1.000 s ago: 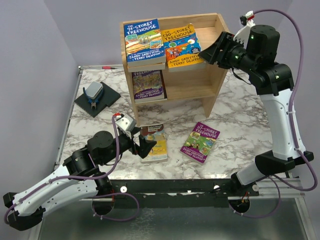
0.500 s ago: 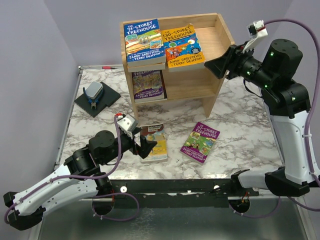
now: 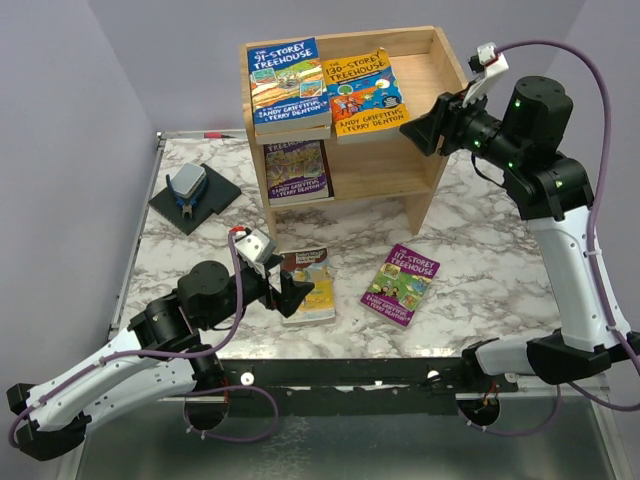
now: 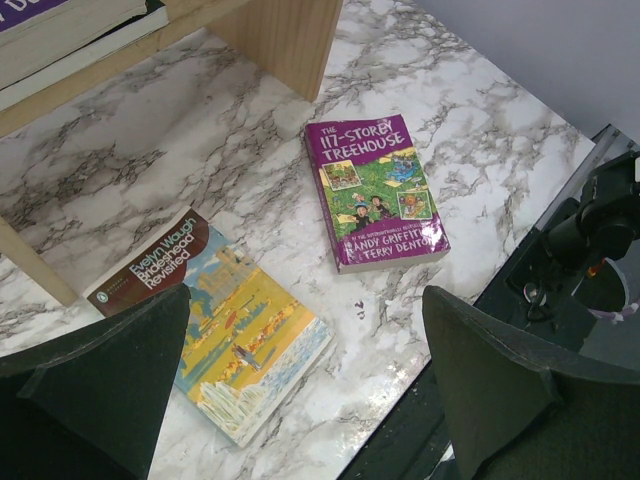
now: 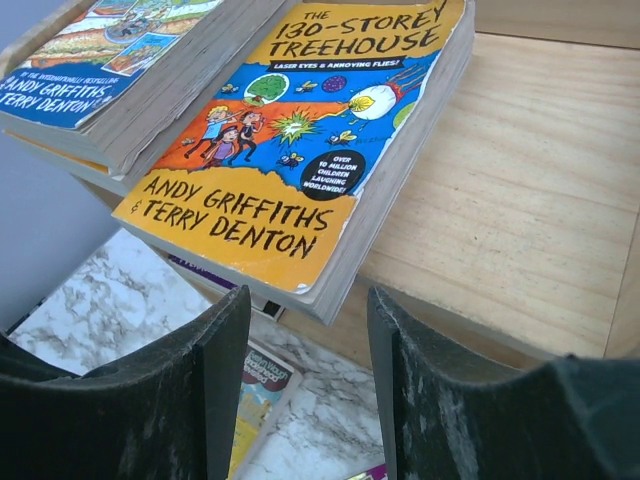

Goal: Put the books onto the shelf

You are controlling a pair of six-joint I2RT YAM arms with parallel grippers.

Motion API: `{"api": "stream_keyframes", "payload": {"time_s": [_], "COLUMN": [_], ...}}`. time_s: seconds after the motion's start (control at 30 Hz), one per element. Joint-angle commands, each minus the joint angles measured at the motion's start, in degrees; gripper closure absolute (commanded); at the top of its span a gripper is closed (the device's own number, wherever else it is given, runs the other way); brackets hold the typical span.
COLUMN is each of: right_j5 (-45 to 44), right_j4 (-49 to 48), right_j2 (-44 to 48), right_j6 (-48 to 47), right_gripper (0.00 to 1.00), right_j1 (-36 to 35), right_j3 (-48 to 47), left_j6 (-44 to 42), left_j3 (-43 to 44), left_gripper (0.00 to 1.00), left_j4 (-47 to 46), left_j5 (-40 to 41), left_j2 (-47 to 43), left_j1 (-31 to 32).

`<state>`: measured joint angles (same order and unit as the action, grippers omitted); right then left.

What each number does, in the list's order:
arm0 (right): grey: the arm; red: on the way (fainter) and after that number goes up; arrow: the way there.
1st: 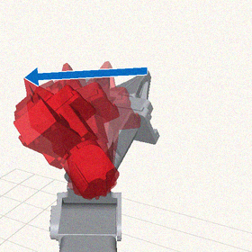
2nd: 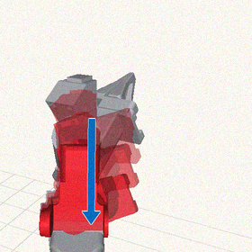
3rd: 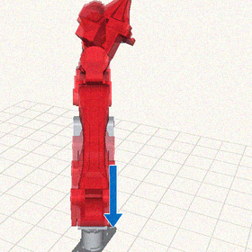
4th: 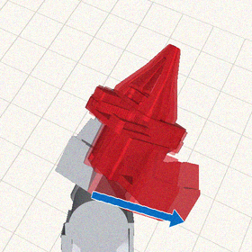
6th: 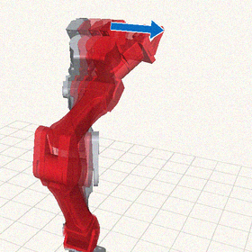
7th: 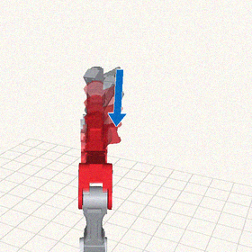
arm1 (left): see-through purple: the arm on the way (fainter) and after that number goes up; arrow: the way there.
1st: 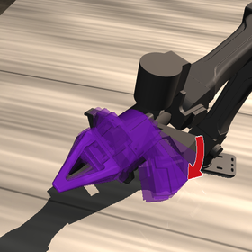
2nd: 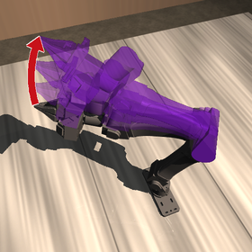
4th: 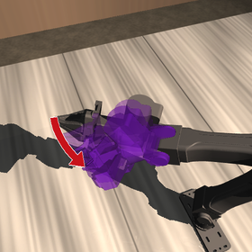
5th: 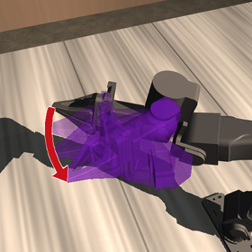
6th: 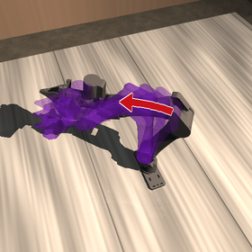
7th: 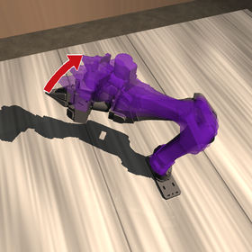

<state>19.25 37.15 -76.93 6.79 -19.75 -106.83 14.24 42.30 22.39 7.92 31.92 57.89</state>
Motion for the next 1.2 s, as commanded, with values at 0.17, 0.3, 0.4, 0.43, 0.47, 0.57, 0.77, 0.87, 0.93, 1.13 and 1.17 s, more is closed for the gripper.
{"api": "stream_keyframes", "payload": {"time_s": [0.17, 0.3, 0.4, 0.43, 0.47, 0.57, 0.77, 0.87, 0.93, 1.13, 1.17], "right_j5": [3.9, 4.4, 4.5, 4.5, 4.5, 5.2, 6.0, 5.8, 4.1, -2.9, -4.2], "right_j4": [-1.8, -1.7, -2.1, -2.4, -2.6, -3.1, -3.8, -3.9, -3.0, -4.9, -5.0], "right_j2": [-2.9, -3.6, -4.0, -4.2, -4.3, -5.3, -6.3, -6.5, -6.3, -2.2, -1.9], "right_j6": [-2.7, -3.2, -3.1, -3.0, -2.9, -2.5, -2.1, -1.8, -2.0, -1.3, -0.8], "right_gripper": [0.49, 0.51, 0.53, 0.54, 0.54, 0.57, 0.6, 0.61, 0.58, 0.45, 0.43], "right_j1": [0.3, 0.3, 0.3, 0.2, 0.2, 0.2, 0.2, 0.2, 0.2, 0.2, 0.2], "right_j3": [-1.6, -1.3, -1.3, -1.3, -1.3, -1.7, -2.1, -2.5, -3.3, -2.0, -2.1], "left_j6": [-0.8, -0.9, -1.0, -1.0, -1.0, -1.0, -1.0, -1.1, -1.1, -1.0, -1.0], "left_j3": [-0.6, -0.6, -0.6, -0.6, -0.6, -0.5, -0.5, -0.6, -0.6, -0.6, -0.6], "left_gripper": [0.01, 0.01, 0.01, 0.01, 0.01, 0.01, 0.01, 0.01, 0.01, 0.01, 0.01], "left_j4": [-0.2, -0.2, -0.2, -0.2, -0.2, -0.2, -0.1, -0.1, -0.1, -0.2, -0.1], "left_j5": [-1.3, -1.4, -1.5, -1.5, -1.5, -1.5, -1.3, -1.2, -1.2, -1.2, -1.2], "left_j2": [0.3, 0.7, 0.9, 1.0, 1.1, 1.3, 1.2, 1.0, 0.9, 0.9, 1.0], "left_j1": [0.2, 0.2, 0.2, 0.2, 0.2, 0.2, 0.3, 0.2, 0.2, 0.2, 0.2]}}
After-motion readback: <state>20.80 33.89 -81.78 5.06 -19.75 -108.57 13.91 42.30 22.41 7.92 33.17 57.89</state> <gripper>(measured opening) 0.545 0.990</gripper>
